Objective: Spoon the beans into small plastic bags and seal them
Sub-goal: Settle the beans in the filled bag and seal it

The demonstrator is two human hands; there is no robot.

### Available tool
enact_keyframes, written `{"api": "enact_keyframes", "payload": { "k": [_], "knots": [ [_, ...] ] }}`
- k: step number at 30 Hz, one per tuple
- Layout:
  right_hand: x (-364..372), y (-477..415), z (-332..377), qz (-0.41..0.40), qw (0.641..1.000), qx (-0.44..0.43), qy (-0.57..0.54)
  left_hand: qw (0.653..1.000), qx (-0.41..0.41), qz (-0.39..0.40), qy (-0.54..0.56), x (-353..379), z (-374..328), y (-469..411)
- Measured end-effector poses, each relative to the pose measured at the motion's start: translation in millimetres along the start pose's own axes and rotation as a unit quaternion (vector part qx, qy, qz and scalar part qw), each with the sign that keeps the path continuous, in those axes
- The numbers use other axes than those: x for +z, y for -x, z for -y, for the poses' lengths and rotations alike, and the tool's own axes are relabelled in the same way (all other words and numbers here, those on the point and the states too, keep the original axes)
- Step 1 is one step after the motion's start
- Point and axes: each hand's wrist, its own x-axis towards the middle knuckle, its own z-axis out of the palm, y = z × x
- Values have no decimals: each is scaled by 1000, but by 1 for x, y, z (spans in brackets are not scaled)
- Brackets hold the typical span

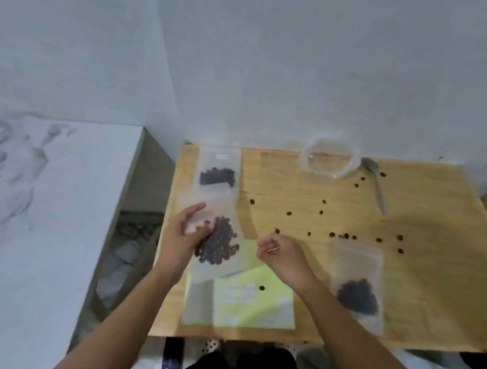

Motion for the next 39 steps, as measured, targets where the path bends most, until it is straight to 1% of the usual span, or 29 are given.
{"api": "enact_keyframes", "payload": {
  "k": [4,6,9,12,14,19,21,23,26,29,31,33,39],
  "knots": [
    [40,-8,-17,50,990,38,125,993,-23,-97,68,-46,12,9],
    [53,-10,-21,52,983,33,172,988,-26,-128,78,-58,16,14],
    [64,-10,-19,51,974,3,222,984,-23,-150,90,-66,17,19],
    [68,-12,-18,35,973,12,227,985,-12,-154,83,-67,16,19],
    [68,-11,-16,22,975,24,221,986,-8,-146,76,-64,14,20],
    [56,-6,-3,35,973,29,226,991,-1,-111,76,-54,2,17],
    [40,-7,12,7,979,25,205,993,4,-93,68,-48,-7,15],
    [18,-8,33,-38,989,15,139,996,18,-72,50,-40,-18,12],
    [-13,-7,71,-95,994,-31,41,998,42,-31,29,-24,-34,7],
    [-30,-2,110,-101,991,-93,-1,996,91,7,-11,-6,-53,6],
    [-33,1,131,-103,987,-125,-10,991,120,51,-25,5,-68,8],
    [-33,2,144,-105,984,-147,0,986,131,97,-19,16,-82,12],
    [-36,5,164,-137,977,-161,8,979,160,124,-15,32,-107,19]
  ]
}}
